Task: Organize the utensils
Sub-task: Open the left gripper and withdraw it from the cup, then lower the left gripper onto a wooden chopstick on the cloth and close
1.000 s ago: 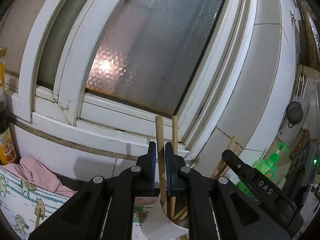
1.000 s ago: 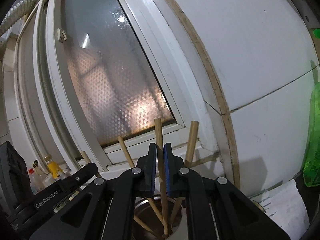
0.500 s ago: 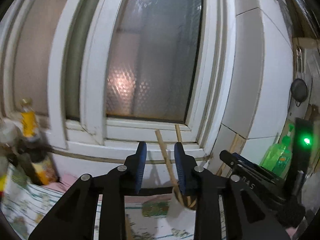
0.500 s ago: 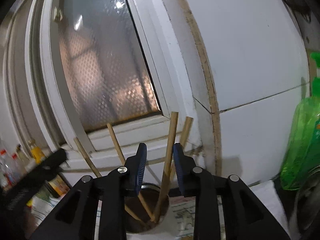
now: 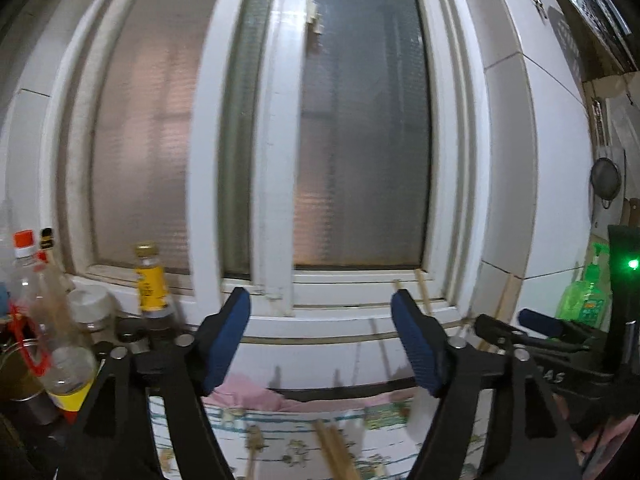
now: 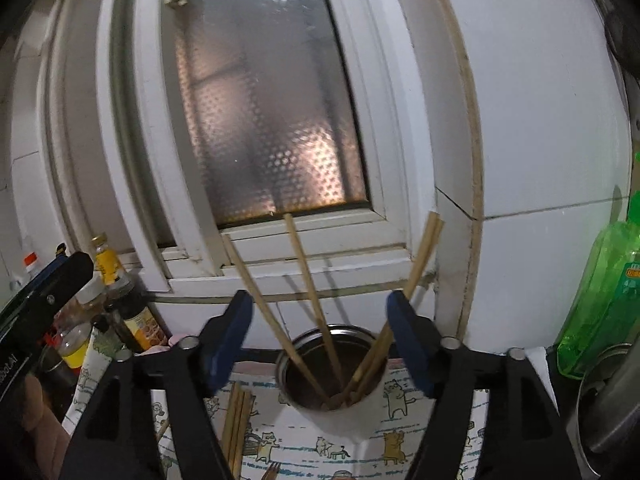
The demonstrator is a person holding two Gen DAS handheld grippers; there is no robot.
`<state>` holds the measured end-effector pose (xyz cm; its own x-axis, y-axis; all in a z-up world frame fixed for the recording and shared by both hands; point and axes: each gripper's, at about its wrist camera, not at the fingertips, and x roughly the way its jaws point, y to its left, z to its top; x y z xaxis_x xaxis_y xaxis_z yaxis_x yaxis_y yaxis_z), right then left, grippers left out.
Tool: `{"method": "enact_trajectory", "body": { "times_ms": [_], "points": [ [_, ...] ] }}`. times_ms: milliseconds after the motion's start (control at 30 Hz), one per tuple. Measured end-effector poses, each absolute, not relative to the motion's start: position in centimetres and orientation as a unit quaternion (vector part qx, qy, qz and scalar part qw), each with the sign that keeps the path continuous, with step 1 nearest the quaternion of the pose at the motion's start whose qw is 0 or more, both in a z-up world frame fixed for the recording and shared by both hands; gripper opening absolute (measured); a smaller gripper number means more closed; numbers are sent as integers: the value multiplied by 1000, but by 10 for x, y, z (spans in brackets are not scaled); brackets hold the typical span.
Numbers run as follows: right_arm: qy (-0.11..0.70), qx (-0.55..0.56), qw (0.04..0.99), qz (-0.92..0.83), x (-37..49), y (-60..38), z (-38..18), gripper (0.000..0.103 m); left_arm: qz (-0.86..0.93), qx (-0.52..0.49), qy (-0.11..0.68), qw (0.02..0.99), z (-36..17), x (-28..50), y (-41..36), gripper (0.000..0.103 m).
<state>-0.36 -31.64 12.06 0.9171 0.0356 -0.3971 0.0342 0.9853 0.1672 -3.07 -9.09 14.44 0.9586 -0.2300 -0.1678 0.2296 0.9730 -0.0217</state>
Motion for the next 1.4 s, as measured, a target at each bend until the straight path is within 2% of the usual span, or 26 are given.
{"method": "enact_trajectory", "body": {
  "times_ms": [33,100,167,400,667,1033,1233,1333,1400],
  "points": [
    [204,81,976,1,-4,-313,121,81,-106,3,78,991,143,-33,-85,83],
    [207,74,975,6,-5,-307,121,81,-84,12,63,994,142,-40,-70,97],
    [210,68,975,8,-6,-304,120,82,-59,12,53,997,139,-46,-56,100],
    [218,55,974,23,-10,-292,119,82,-10,45,74,996,126,-59,-21,102],
    [246,20,964,97,-12,-261,110,82,-9,31,228,973,76,-51,6,102],
    [278,21,954,107,2,-249,89,82,-32,59,286,956,20,-82,-1,102],
    [295,10,950,99,12,-243,79,82,-48,92,323,941,0,-96,-12,98],
    [303,16,948,98,15,-244,76,82,-54,95,344,933,-9,-94,-16,90],
    [304,22,947,96,16,-246,75,82,-58,90,366,924,-17,-88,-18,79]
  ]
}}
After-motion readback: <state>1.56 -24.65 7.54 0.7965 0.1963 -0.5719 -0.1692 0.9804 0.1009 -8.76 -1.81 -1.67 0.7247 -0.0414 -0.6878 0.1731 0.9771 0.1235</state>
